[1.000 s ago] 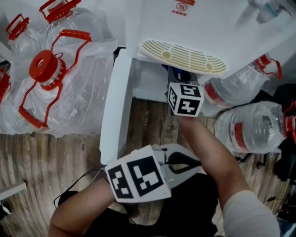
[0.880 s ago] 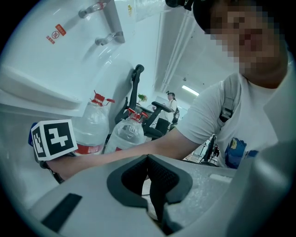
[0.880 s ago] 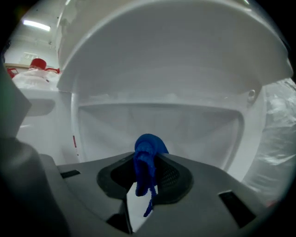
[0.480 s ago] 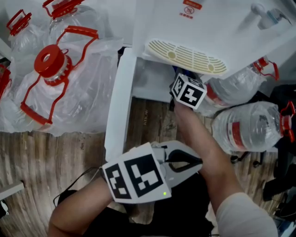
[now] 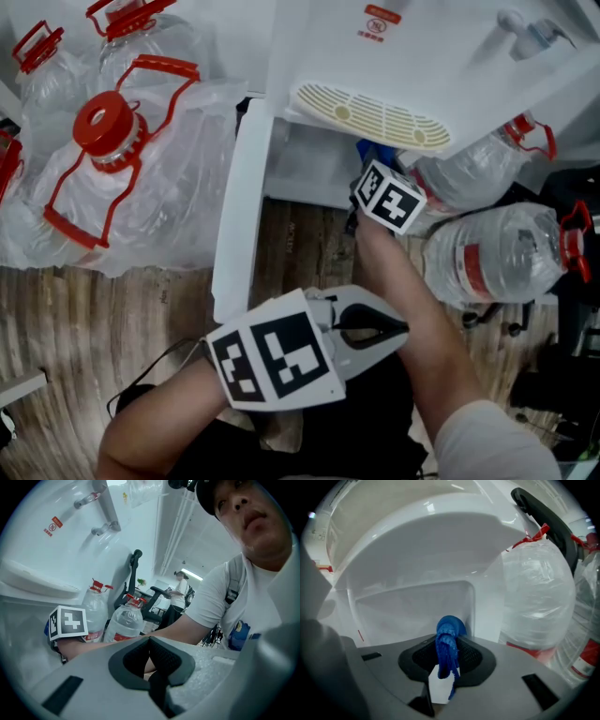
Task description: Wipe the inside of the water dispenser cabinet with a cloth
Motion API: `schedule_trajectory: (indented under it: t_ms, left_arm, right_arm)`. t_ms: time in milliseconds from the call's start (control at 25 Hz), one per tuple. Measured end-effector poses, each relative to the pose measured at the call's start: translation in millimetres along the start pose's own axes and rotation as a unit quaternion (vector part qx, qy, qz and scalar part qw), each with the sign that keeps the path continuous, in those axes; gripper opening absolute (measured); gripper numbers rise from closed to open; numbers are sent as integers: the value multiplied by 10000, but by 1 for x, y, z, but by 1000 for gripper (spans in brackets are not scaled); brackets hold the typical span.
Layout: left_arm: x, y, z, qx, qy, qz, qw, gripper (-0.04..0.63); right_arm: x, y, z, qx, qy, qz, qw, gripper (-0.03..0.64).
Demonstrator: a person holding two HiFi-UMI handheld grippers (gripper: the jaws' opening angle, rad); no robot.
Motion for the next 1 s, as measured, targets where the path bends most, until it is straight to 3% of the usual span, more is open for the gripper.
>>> schedule_trajectory:
  t_ms: [200,440,720,1000]
  left_arm:
    - [-1,-6,1,23,-17,-36,10000,3]
    - [-6,-6,2,34,-48,1,10000,3]
    - [-10,-8,3,-5,-104,76,9999,3]
    - [-11,-8,0,-19,-82,82,9999,3]
  right_arm:
    - [-16,-2,-7,-150,5,80,9999,81]
    - [7,31,-17,-503,148,365,9980,81]
    - [57,31,-23,-264,531,-166,9981,82]
    - [57,18,-28,211,631,-472,9967,81]
Point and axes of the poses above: the fingertips, and each gripper's own axes: x forward along the fingers, y to its left, z out of its top, the point moved 4 cm from there along -x, backward along the fingers, and after that the axes turned 13 degrees about -x, right-handed, at the moved point
